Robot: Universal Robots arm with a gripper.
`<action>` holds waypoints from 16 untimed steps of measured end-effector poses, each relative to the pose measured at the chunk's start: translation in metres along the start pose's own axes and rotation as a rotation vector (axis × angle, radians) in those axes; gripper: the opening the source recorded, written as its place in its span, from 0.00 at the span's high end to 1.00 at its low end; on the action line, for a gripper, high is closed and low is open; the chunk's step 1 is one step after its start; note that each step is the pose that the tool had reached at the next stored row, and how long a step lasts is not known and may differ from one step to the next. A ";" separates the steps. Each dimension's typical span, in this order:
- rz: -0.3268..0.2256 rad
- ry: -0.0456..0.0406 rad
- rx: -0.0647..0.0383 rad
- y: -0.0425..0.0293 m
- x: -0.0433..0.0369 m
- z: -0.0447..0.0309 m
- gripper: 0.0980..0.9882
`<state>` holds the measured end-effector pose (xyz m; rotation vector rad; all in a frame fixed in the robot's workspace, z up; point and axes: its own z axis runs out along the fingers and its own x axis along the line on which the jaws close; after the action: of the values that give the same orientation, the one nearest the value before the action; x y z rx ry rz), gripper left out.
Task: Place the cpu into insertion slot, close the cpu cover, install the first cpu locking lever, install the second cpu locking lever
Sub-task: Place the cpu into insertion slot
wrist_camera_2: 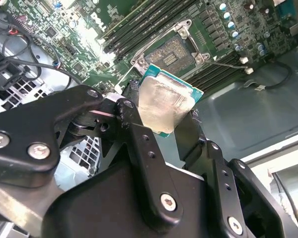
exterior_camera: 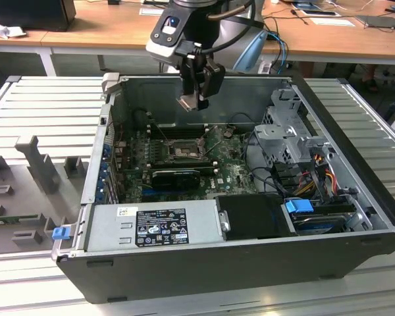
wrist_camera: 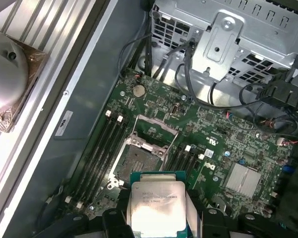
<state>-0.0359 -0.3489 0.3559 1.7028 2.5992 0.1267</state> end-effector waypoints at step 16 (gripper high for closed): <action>0.127 -0.0108 -0.002 -0.0001 0.0000 0.0015 0.52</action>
<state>-0.0358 -0.3489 0.3545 1.8621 2.4814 0.1232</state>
